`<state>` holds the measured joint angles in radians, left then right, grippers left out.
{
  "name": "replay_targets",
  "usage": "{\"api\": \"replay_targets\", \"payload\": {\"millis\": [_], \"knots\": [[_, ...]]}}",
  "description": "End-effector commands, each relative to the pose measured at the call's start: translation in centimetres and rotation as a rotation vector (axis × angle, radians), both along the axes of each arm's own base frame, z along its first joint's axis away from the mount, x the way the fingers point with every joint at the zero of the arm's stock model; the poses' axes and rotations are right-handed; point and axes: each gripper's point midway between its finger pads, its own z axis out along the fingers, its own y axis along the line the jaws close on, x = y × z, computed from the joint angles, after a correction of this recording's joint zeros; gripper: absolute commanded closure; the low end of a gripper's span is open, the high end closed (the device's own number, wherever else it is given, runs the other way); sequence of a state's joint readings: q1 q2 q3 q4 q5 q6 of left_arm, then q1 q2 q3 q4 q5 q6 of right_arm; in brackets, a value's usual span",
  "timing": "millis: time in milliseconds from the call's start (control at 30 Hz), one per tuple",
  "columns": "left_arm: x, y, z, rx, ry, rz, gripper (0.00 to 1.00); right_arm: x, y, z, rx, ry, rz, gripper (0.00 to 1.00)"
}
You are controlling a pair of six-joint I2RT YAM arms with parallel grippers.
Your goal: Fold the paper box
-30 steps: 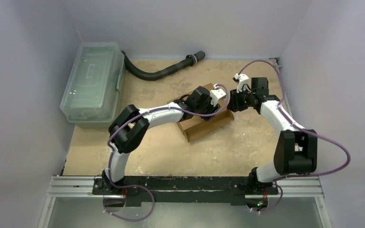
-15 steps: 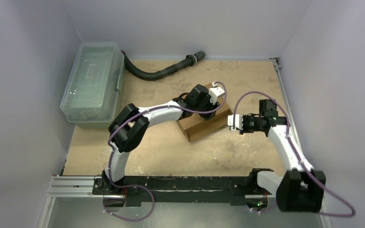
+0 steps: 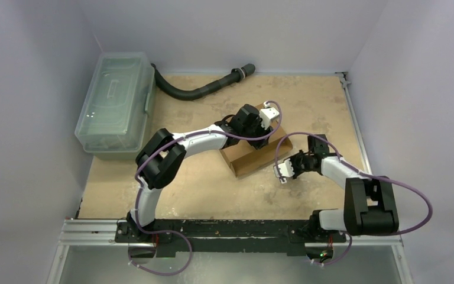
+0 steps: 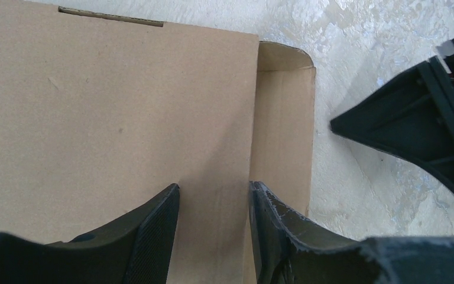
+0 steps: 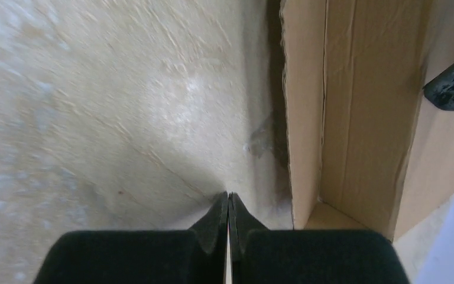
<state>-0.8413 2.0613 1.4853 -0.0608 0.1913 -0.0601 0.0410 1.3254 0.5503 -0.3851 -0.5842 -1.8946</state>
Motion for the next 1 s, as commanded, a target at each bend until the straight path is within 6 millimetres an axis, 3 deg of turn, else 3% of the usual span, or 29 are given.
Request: {"api": "replay_targets", "payload": {"millis": [0,100,267,367,467,567,667,733,833,967], "knots": [[-2.6,1.0,-4.9,0.092,0.145,-0.042,0.55,4.6,-0.1,1.3,-0.027,-0.212,-0.066,1.00],[-2.8,1.0,-5.2,0.097,0.152,-0.052,0.55,6.8,0.7,3.0,-0.004,-0.320,-0.098,1.00],[-3.0,1.1,-5.7,0.106,0.162,-0.065,0.55,8.0,3.8,6.7,0.135,-0.363,-0.138,1.00],[-3.0,1.1,-5.9,0.109,0.166,-0.067,0.56,8.2,4.8,7.2,0.163,-0.350,-0.172,1.00],[-2.8,1.2,-5.8,0.107,0.164,-0.045,0.55,8.0,4.5,6.3,0.139,-0.265,-0.206,1.00],[-2.0,1.4,-5.4,0.094,0.168,-0.011,0.55,4.9,5.0,5.3,0.118,-0.058,-0.143,1.00],[-1.2,1.7,-4.7,0.070,0.178,0.017,0.55,-0.9,4.8,4.5,0.029,0.135,0.063,1.00],[-1.0,1.7,-4.5,0.059,0.190,0.026,0.55,-3.8,5.8,4.7,0.054,0.210,0.172,1.00],[-1.0,1.5,-4.6,0.043,0.215,0.035,0.55,-5.1,8.2,4.7,0.084,0.201,0.235,1.00],[-1.1,1.3,-4.8,0.023,0.249,0.039,0.54,-4.9,12.5,4.2,0.080,0.092,0.266,1.00]]}}
